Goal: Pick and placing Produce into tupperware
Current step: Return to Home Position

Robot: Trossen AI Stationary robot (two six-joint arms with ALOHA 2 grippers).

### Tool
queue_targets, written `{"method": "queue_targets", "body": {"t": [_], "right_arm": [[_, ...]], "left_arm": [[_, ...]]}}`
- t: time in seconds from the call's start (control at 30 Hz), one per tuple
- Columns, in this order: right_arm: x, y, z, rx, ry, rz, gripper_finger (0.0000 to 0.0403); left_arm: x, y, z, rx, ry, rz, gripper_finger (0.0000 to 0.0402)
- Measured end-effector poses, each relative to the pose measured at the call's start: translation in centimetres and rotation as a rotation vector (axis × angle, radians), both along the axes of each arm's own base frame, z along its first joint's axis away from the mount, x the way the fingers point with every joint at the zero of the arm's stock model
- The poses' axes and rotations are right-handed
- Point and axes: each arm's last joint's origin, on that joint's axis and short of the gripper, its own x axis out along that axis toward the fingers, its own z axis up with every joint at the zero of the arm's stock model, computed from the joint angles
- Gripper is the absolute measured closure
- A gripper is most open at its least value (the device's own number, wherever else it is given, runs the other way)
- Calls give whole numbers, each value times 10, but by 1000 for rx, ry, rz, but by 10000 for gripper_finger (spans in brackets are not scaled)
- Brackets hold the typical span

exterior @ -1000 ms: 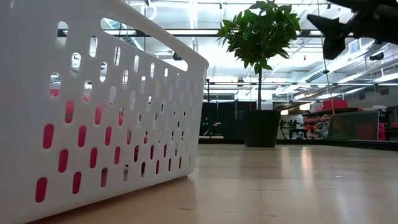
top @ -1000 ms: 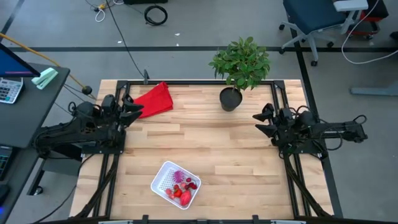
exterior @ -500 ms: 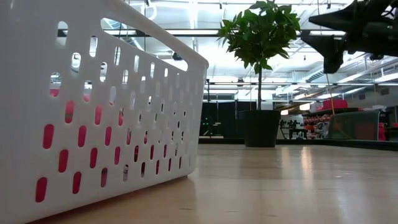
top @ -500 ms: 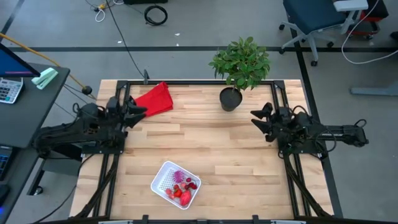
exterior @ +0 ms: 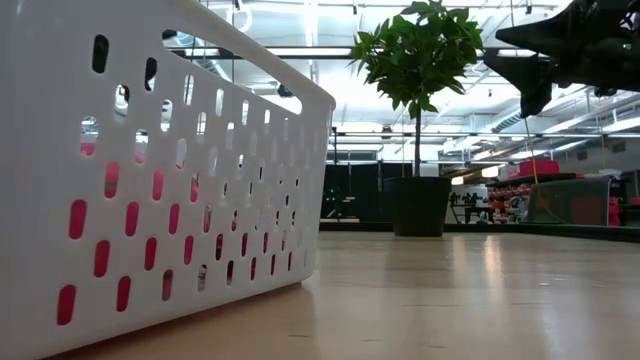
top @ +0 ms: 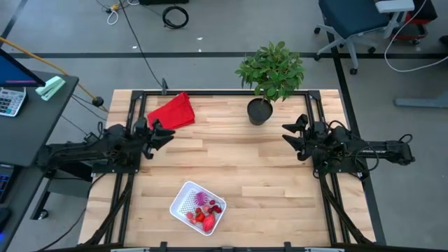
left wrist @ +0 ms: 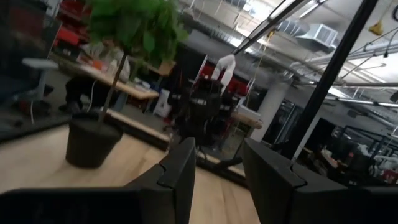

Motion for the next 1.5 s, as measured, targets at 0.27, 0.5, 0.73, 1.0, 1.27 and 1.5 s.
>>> {"method": "queue_targets", "body": {"t": [0.27, 0.5, 0.73, 1.0, 1.27, 1.5], "right_arm": [[0, 0, 0, 0, 0, 1, 173], [0, 0, 0, -1, 1, 1, 172], [0, 0, 0, -2, 1, 1, 170], [0, 0, 0, -2, 1, 1, 171], [0, 0, 0, -2, 1, 1, 172], [0, 0, 0, -2, 1, 1, 169]], "left_arm": [[2, 0, -18, -34, 73, -12, 260], [3, 0, -35, -46, 250, -23, 253], [3, 0, -41, -81, 310, -25, 262], [3, 0, -41, -81, 311, -25, 257], [3, 0, -41, -81, 312, -25, 252], [0, -2, -38, -72, 276, -35, 262]]}}
